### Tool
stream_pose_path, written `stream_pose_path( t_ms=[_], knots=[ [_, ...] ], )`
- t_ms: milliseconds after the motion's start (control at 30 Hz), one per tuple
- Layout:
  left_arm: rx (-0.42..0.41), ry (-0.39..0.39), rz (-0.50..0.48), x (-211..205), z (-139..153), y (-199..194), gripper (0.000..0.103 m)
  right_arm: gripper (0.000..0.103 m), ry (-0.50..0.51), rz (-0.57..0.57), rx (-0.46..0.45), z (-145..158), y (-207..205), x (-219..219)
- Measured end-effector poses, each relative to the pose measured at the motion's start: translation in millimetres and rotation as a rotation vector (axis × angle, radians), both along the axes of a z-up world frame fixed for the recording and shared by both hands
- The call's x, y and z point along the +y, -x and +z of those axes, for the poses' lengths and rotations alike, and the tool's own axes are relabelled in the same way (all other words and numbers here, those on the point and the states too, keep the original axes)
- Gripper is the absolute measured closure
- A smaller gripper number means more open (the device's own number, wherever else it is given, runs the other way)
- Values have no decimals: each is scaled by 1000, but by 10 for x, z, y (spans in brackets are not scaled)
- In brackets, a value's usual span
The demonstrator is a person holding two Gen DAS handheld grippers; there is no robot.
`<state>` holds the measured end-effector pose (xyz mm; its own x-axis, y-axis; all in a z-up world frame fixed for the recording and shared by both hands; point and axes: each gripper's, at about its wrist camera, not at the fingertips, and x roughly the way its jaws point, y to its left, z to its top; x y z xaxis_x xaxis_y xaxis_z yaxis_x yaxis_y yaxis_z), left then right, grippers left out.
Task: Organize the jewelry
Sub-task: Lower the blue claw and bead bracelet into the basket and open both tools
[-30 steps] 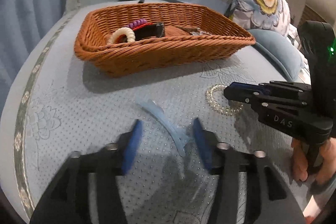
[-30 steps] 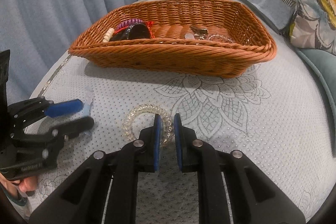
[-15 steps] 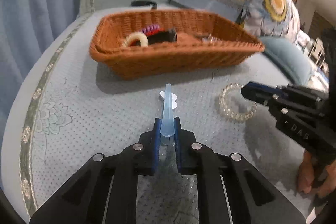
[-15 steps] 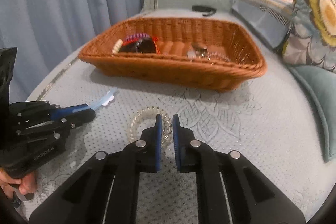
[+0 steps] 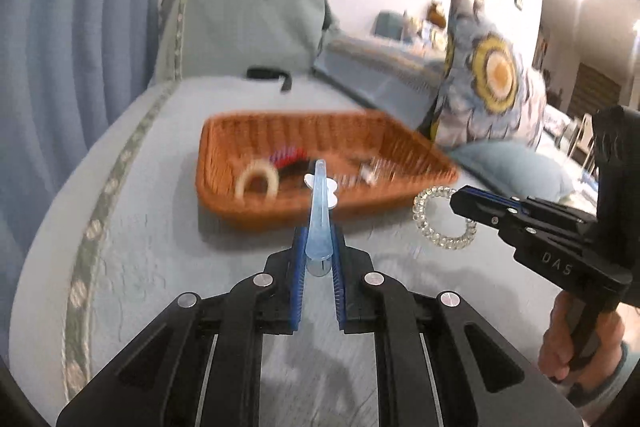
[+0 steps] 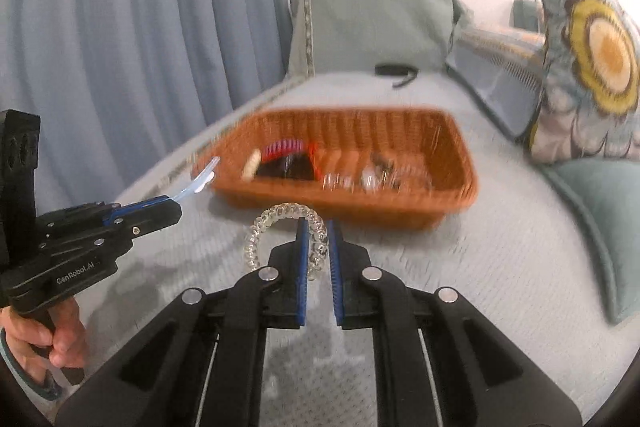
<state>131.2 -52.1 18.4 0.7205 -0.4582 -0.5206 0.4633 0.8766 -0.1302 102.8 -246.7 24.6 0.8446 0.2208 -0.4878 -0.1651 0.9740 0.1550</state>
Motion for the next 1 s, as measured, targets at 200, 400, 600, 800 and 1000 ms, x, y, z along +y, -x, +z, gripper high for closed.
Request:
stream_pose_path(
  t_ms=[200,400,600,800,1000],
  knots=[
    [-49,49,-20,-212,260,-331,93,95,10,-57,-31,353,-513,-166],
    [-39,99,-39,-547,279,-805,93,95,11,-117,63,264,-1185,-379],
    [1,84,-52,-900,46,-1120,93,95,19,-149,195,-95,-1600,-466],
    [39,78,-46,-959,-143,-1238,91,94,1,-123,254,-275,-1655,-480],
    [14,128,-42,-744,-26,-1074,69,76,-26,-120,220,-146,-1425,-511]
  ],
)
